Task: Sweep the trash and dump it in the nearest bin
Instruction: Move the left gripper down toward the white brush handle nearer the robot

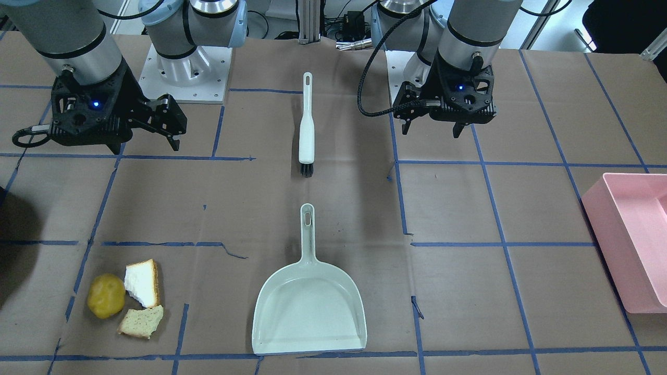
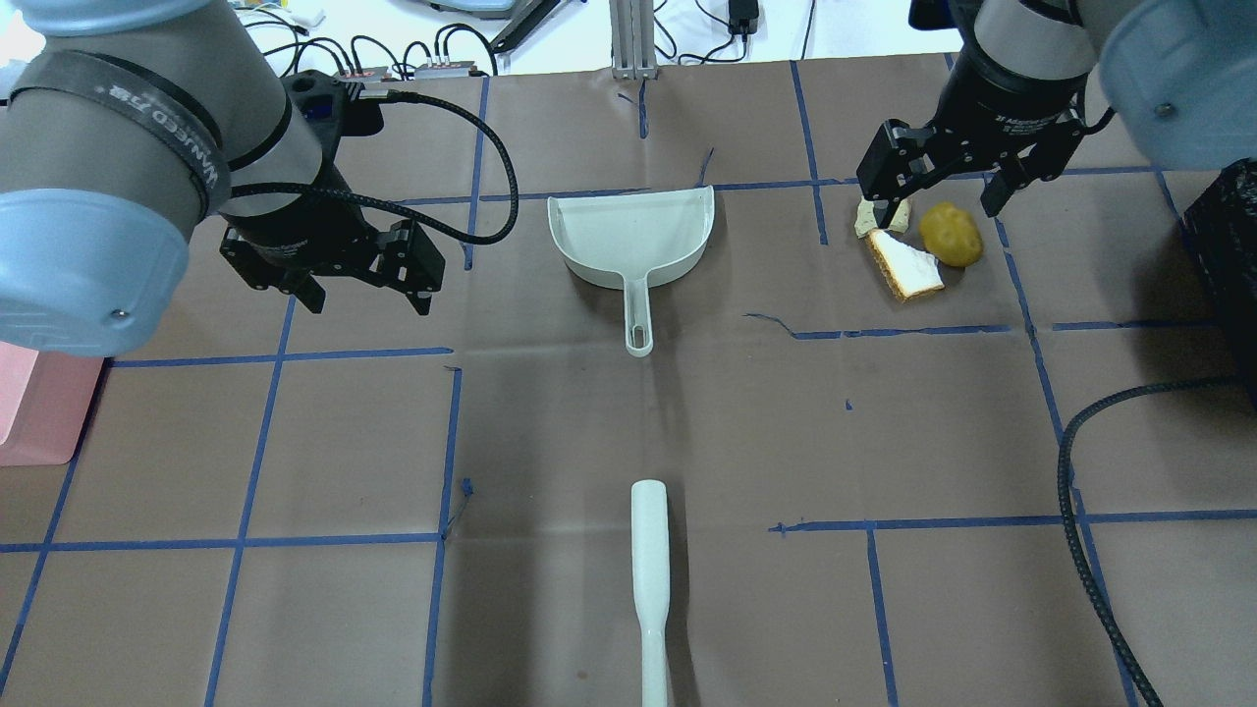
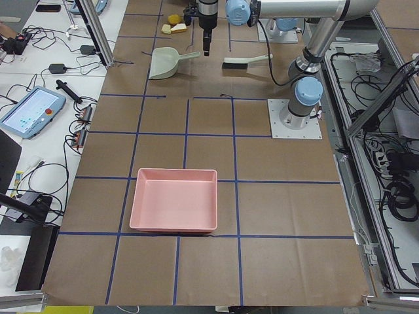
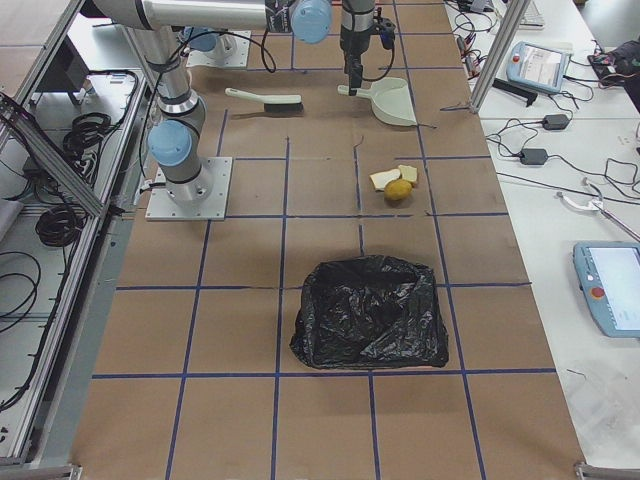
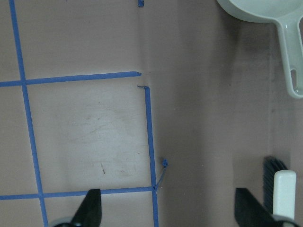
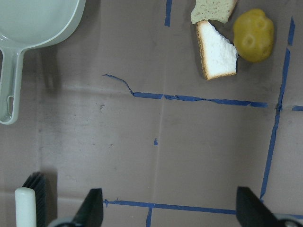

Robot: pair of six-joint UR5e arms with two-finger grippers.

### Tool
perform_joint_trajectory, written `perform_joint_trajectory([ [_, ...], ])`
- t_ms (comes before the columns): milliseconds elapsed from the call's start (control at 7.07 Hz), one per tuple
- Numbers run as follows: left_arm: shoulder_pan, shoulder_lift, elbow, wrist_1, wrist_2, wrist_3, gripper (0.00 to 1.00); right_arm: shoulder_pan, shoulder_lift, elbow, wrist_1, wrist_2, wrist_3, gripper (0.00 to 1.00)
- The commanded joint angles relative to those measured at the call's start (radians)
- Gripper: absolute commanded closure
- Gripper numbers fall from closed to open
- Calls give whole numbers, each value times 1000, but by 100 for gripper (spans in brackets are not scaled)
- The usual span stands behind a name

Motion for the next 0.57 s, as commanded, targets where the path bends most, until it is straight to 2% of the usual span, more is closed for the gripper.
perform_joint_trajectory([
  [0, 0, 31, -49, 20, 0, -4, 0, 0, 0, 0, 0, 2, 0, 0],
  [424, 0, 24, -66, 44, 0, -20, 0, -2, 0, 0, 1, 2, 0, 0],
])
